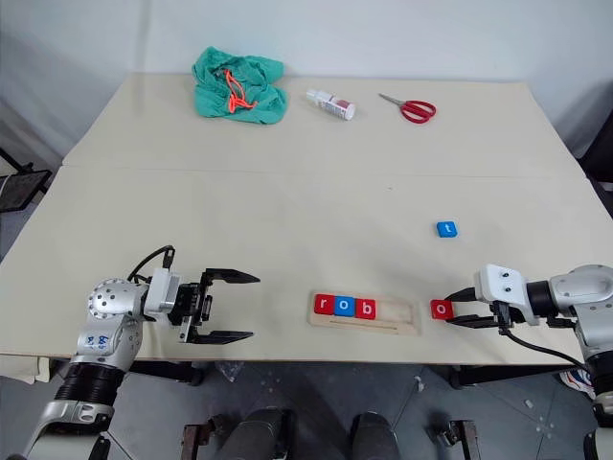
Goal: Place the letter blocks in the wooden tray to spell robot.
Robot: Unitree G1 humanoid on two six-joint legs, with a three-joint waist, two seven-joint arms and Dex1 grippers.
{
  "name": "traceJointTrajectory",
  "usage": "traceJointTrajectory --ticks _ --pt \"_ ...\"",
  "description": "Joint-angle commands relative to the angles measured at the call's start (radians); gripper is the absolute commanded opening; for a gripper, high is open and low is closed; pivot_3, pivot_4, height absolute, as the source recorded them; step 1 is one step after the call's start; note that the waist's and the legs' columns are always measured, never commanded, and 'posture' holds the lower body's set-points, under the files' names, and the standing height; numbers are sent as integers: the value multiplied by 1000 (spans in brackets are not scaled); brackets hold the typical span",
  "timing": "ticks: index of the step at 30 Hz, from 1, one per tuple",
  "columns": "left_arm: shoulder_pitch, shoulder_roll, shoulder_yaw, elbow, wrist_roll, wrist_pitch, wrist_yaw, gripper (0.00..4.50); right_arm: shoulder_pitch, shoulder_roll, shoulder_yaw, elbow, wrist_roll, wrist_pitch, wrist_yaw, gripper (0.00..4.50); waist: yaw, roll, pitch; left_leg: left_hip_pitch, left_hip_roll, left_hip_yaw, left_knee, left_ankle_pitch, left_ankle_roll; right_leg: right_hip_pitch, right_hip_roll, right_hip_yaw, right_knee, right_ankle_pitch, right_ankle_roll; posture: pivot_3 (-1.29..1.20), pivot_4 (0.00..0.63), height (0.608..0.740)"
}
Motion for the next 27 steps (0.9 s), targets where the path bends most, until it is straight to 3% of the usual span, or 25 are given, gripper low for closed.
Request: traceJointTrajectory --ticks 1,10,15,27 --pt "-12 -4 9 -5 -8 -17 -3 4500 34 -9 -43 -86 41 74 -33 1455 0 0 0 0 0 0 0 0 0 0 0 0 0 0 0 0 150 740" --pt "-46 -18 4 49 -4 -36 -21 4500 194 -37 -159 -454 157 374 -147 1455 16 0 0 -1 -1 0 0 0 0 0 -1 0 0 0 0 0 150 740" --pt "-62 -11 -5 91 -1 -52 -70 4500 250 -19 -142 -699 194 577 -249 1455 25 0 0 -1 -1 -1 0 0 0 0 -1 0 0 0 0 0 150 740" --pt "-71 -4 -14 80 -3 -56 -51 4500 180 16 -6 -701 125 610 -292 1455 24 0 0 -1 -2 -1 0 0 0 -1 -1 0 0 0 0 0 150 740"
